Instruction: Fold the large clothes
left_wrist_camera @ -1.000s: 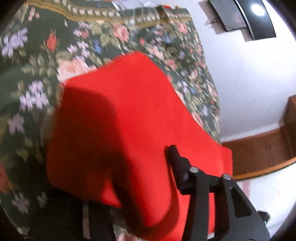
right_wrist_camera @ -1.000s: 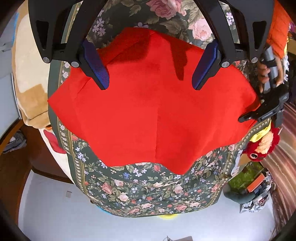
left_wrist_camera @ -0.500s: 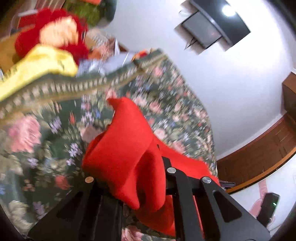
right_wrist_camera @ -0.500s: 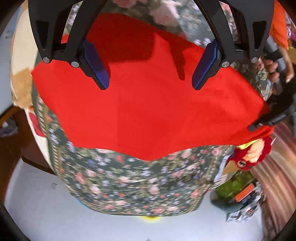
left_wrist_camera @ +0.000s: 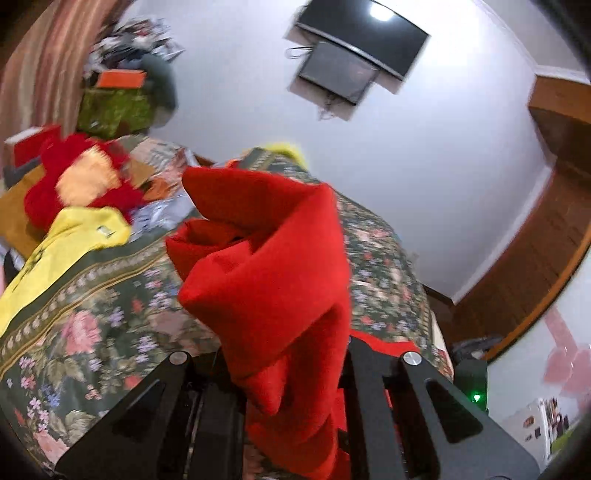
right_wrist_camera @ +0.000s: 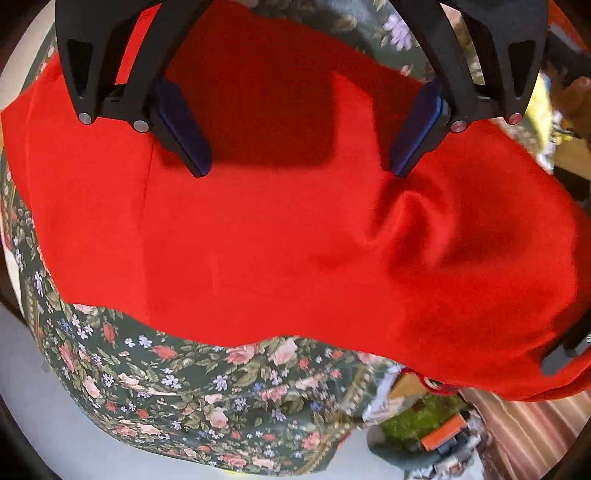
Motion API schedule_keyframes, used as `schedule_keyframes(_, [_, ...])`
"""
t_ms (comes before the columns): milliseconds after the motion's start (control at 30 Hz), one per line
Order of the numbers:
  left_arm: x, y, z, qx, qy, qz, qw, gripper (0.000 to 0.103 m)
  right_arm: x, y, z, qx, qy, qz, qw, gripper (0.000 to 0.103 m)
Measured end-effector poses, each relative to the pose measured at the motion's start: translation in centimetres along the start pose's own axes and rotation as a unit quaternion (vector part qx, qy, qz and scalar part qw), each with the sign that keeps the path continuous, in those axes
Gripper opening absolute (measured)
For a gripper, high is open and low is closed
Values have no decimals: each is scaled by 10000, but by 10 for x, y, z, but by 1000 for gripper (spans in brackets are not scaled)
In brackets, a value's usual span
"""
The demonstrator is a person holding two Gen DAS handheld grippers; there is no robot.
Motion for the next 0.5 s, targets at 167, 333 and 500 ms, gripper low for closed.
schedule_keyframes(167, [11, -1, -72, 550, 376, 73, 9977, 9, -56, 4, -56, 454, 313, -595, 9967, 96])
schedule_keyframes(333, [31, 35, -162, 1190, 969, 465, 9871, 9, -109, 27, -124, 1039, 697, -1034, 9867, 96])
schedule_keyframes(500, [79, 114, -212, 1622, 1177, 1589, 9668, 9, -138, 58, -181, 1630, 907, -1153, 9757, 96])
Point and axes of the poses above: each gripper's, at about its wrist camera, not at the fingertips, and x roughly the way its jaws point, z to its left, y to its underside, the point moved 8 cm from there along x, roughly the way its jaws point, and after that the axes turned 2 degrees about x, right-handed, at the moved point
